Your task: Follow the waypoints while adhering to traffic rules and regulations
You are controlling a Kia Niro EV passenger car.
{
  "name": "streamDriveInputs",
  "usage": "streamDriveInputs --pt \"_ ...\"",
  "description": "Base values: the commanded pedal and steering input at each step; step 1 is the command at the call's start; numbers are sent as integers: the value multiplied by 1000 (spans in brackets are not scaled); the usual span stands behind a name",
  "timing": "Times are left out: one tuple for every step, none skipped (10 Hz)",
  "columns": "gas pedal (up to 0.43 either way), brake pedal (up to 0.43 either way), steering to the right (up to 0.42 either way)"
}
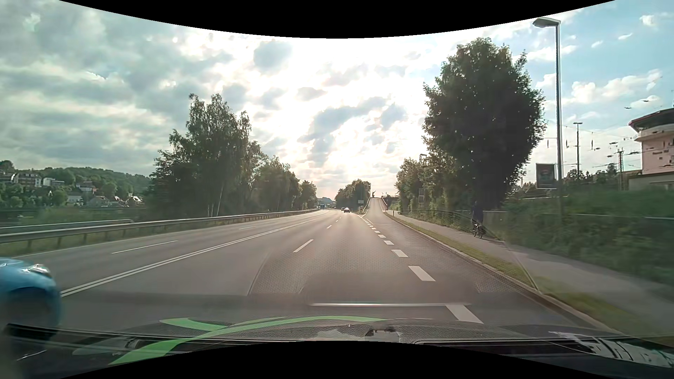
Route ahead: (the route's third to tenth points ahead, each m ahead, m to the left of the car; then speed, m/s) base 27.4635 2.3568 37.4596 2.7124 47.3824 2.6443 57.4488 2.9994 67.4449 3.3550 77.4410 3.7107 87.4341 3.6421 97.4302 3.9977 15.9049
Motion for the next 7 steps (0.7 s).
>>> streamDriveInputs --pt "177 0 -1" --pt "169 0 -1" --pt "169 0 -1" --pt "157 0 -1" --pt "130 0 -1" --pt "118 0 -1" --pt "98 0 -2"
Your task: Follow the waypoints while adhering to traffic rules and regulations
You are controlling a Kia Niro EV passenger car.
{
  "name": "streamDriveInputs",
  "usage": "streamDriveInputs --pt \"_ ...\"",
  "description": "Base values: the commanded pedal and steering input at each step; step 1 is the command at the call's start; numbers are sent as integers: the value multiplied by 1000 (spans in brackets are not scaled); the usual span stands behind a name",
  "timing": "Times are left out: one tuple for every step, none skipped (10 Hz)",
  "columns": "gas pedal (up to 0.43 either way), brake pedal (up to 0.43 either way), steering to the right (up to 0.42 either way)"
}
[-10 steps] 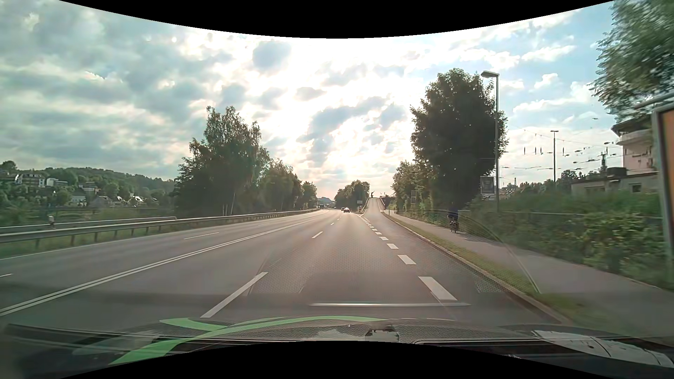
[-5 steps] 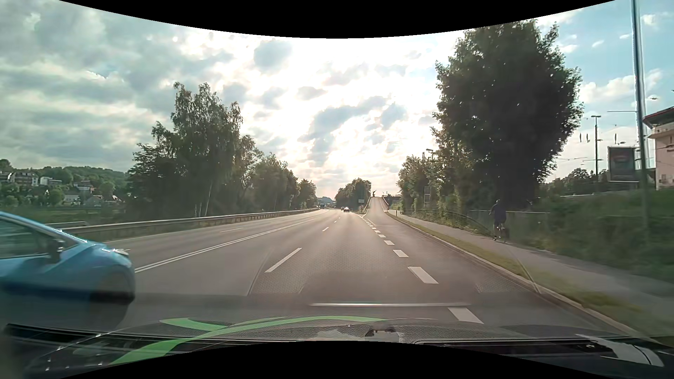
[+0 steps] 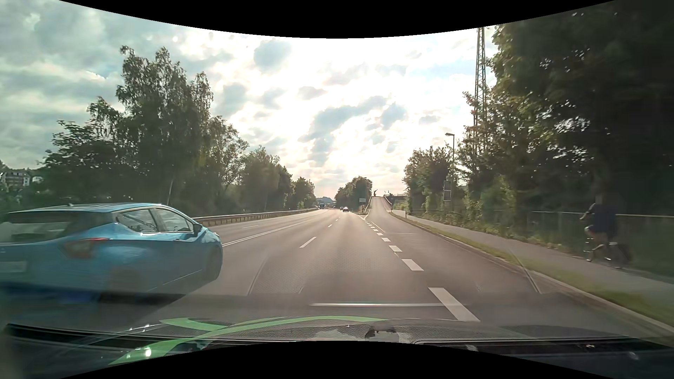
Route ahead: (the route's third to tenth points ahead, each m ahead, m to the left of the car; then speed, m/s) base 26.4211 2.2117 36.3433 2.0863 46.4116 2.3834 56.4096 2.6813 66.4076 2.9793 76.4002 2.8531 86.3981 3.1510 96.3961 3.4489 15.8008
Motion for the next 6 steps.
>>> streamDriveInputs --pt "79 0 -2" --pt "87 0 -2" --pt "110 0 -2" --pt "150 0 -2" --pt "157 0 -2" --pt "169 0 -2"
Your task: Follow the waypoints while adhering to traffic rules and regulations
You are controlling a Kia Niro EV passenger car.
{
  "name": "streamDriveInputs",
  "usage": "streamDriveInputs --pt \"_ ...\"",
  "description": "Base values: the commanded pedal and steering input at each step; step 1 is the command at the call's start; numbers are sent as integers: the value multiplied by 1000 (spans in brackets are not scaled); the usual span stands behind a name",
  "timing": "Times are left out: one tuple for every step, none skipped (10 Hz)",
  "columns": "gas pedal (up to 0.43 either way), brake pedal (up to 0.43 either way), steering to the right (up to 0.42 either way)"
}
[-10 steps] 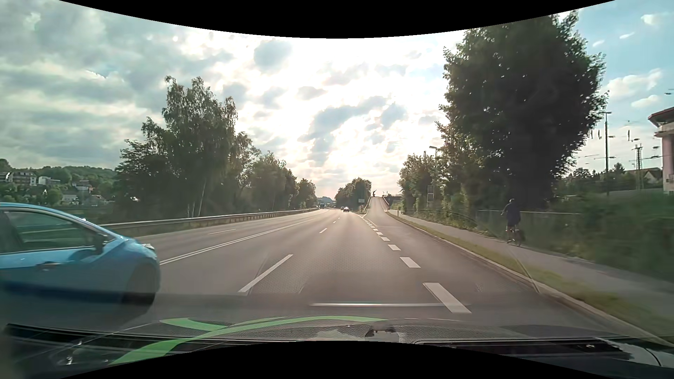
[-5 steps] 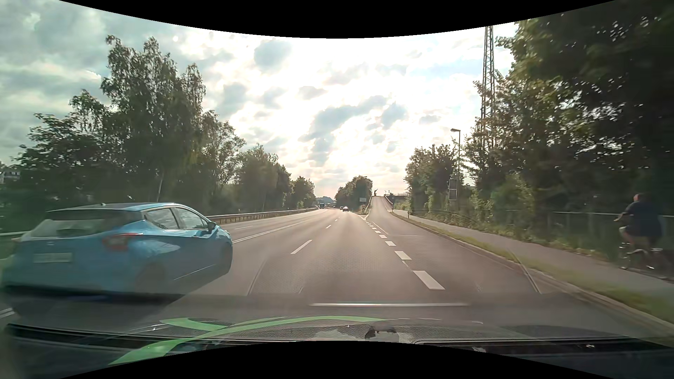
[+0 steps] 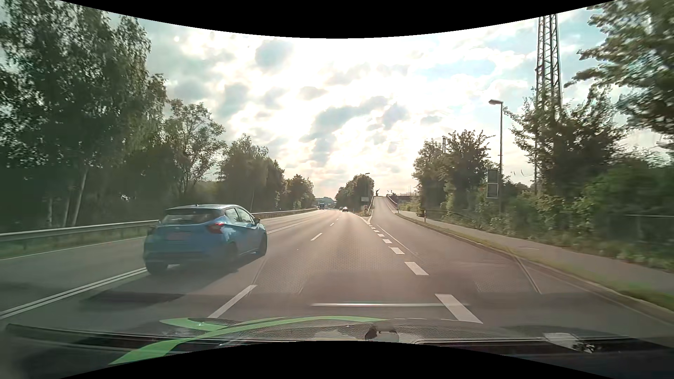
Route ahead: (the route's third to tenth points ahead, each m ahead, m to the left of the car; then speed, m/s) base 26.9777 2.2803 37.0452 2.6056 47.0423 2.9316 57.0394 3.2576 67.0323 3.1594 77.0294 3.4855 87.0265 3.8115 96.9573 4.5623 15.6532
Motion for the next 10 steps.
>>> streamDriveInputs --pt "169 0 -2" --pt "169 0 -2" --pt "169 0 -2" --pt "169 0 -2" --pt "169 0 -2" --pt "150 0 -2" --pt "138 0 -2" --pt "138 0 -2" --pt "138 0 -2" --pt "150 0 -2"
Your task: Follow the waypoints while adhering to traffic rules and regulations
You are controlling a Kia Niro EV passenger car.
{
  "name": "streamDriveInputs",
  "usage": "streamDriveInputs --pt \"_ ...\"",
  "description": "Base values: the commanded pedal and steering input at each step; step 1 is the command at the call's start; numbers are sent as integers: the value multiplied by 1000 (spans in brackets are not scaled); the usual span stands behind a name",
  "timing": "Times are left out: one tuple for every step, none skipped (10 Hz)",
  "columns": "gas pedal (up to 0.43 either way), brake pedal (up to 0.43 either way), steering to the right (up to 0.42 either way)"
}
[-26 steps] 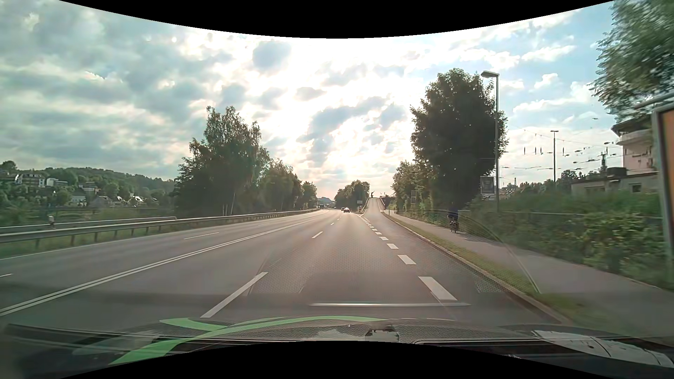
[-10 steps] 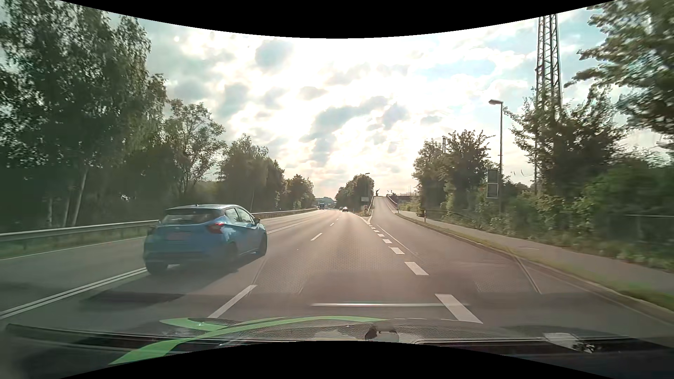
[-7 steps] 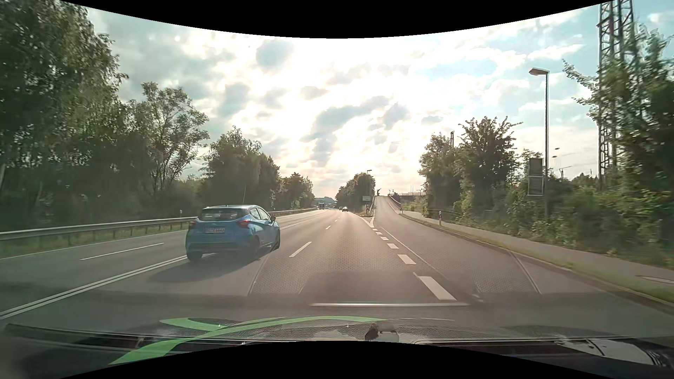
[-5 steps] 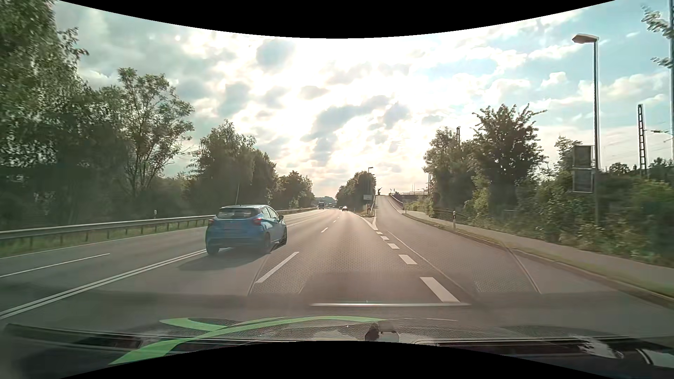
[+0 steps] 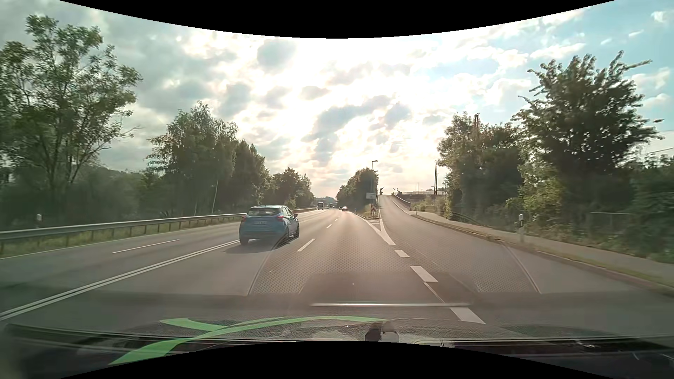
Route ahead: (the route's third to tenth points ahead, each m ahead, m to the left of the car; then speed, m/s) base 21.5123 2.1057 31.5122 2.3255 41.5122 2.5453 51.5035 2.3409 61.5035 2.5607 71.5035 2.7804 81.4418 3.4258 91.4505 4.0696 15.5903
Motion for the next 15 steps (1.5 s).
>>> streamDriveInputs --pt "150 0 -2" --pt "150 0 -2" --pt "150 0 -2" --pt "150 0 -2" --pt "150 0 -2" --pt "150 0 -2" --pt "157 0 -2" --pt "157 0 -2" --pt "157 0 -2" --pt "157 0 -2" --pt "157 0 -2" --pt "157 0 -2" --pt "157 0 -2" --pt "169 0 -2" --pt "169 0 -2"
